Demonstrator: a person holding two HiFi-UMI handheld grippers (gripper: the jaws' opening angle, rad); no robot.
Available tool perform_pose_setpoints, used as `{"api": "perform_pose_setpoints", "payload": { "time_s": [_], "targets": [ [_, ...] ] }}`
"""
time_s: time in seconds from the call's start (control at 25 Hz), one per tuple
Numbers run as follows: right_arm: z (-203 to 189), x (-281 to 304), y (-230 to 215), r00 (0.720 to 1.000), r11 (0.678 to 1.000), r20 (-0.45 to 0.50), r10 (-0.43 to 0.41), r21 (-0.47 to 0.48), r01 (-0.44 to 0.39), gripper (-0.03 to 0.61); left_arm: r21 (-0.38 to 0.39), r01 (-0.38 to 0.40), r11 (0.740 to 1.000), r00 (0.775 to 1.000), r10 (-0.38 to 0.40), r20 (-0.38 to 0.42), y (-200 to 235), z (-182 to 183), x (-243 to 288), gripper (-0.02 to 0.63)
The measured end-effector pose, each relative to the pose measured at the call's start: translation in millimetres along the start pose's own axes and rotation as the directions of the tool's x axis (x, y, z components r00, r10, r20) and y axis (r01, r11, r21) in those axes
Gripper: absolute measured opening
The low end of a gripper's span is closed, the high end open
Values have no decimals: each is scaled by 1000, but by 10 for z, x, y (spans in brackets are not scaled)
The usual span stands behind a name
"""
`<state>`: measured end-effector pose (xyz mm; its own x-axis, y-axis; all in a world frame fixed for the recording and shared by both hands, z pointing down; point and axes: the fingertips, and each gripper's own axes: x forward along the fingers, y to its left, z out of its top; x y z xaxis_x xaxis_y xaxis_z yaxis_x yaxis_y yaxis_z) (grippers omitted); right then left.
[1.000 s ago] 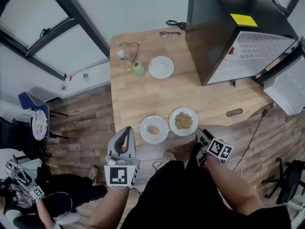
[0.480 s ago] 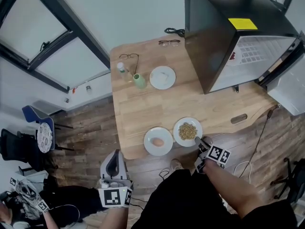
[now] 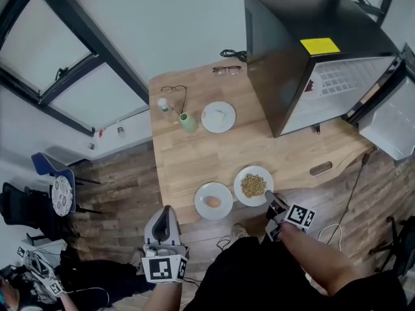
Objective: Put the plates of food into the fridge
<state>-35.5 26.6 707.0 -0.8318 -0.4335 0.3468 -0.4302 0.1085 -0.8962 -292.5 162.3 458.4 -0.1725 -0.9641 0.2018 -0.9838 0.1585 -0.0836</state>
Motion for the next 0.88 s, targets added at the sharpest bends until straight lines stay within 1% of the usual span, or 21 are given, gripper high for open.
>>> {"api": "perform_pose_setpoints", "payload": {
  "time_s": [0.16,0.32,0.44,0.52,0.6,0.68,0.8,0.88],
  "targets": [
    [189,-189,133,999,999,-6,39,-27,-39,31,2,36,999,999,-36,7,-182,35,152,3],
    [486,-320,221,997,998,49,64,-17,-63,31,11,66,998,997,-66,34,-328,189,365,3],
    [740,-416,328,992,995,77,102,-25,-100,31,22,115,993,991,-116,60,-521,356,549,3],
    [907,-544,304,993,997,89,75,-38,-71,31,23,146,989,986,-147,75,-663,447,673,3],
    [1056,-692,303,993,998,105,54,-38,-50,31,20,158,987,984,-159,84,-769,520,770,3],
    [1236,-820,380,987,996,134,86,-35,-82,31,13,165,986,982,-166,93,-863,587,871,3],
    [1602,-1004,408,980,996,182,77,-52,-69,31,5,177,984,977,-177,119,-1007,708,1097,3],
    [1830,-1099,447,975,994,203,88,-74,-74,32,5,183,983,975,-182,131,-1110,777,1223,3]
  ]
}}
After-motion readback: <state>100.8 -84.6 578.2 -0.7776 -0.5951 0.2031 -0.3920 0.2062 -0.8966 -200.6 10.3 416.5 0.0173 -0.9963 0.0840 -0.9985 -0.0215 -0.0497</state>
